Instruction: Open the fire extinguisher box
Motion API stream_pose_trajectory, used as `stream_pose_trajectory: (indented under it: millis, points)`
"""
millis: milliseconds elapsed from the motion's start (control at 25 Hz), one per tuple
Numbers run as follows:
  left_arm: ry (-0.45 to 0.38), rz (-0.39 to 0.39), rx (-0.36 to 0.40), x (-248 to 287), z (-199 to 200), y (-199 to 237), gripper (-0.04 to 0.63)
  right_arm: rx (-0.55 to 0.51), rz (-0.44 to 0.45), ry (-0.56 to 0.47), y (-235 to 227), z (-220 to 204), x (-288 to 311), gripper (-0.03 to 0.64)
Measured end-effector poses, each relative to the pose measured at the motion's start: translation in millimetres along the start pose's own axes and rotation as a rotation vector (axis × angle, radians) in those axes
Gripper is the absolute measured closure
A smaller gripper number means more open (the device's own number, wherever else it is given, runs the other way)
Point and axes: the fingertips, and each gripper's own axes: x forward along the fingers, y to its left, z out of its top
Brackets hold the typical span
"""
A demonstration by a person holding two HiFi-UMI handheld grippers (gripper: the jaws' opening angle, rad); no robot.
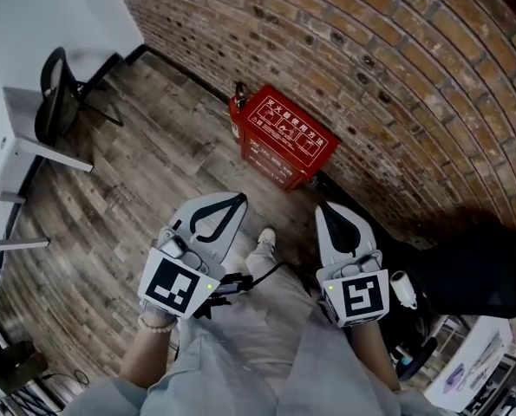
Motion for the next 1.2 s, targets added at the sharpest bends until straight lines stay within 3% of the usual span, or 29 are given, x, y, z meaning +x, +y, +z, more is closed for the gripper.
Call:
stream_pose_trajectory:
  millis: [600, 1200]
  points:
    - [0.013, 0.043, -0.019, 58.4, 17.7, 31.3, 0.598, 0.005, 0.030, 0.002, -55.0, 4.7, 33.6, 0.614]
    - [0.041, 0.021, -0.022, 70.8, 16.8, 41.2, 0.598, 0.031, 0.012, 0.030, -61.2, -5.3, 38.2, 0.614]
